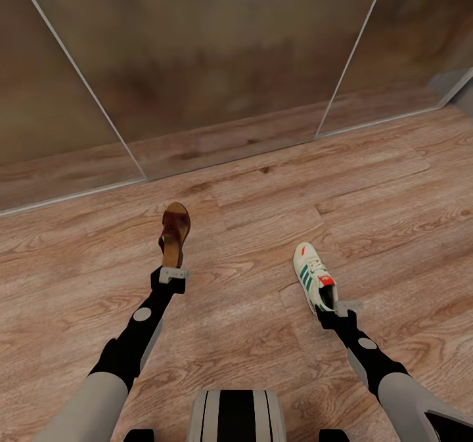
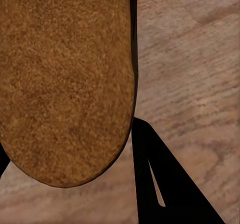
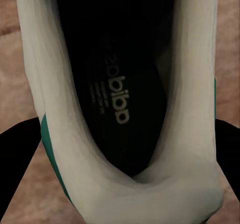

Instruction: Pick up the two gym shoes and the two sandals from the corridor floor and place them onto the hallstand (shoe rack) in the corridor, making sure they are on the rack and not on the floor. Arrange them so the two gym shoes are next to each other and the two sandals are next to each other.

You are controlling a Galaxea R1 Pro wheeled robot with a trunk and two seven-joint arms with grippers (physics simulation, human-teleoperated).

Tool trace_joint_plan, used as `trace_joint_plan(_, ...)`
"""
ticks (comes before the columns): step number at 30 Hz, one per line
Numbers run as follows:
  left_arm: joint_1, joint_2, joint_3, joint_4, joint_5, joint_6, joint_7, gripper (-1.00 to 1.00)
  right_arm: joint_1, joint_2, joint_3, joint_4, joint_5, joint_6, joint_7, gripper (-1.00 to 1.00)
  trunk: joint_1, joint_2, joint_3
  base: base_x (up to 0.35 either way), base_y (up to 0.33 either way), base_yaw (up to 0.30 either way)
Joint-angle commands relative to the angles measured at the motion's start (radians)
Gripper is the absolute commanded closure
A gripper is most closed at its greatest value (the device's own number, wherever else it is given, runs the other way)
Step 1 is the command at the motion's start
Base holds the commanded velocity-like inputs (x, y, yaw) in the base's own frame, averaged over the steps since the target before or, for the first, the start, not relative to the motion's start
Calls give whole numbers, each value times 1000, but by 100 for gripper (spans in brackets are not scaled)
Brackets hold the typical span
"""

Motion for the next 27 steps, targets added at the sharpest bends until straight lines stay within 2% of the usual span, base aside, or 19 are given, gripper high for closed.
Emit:
trace_joint_plan(1,0,-1,3,-1,-12,-3,-3,100,-1,0,-8,1,7,-4,6,100,0,0,0,0,0,0)
trace_joint_plan(27,0,-1,4,-3,-12,-2,-3,100,-1,0,-8,-2,7,-5,6,100,0,0,0,0,0,0)
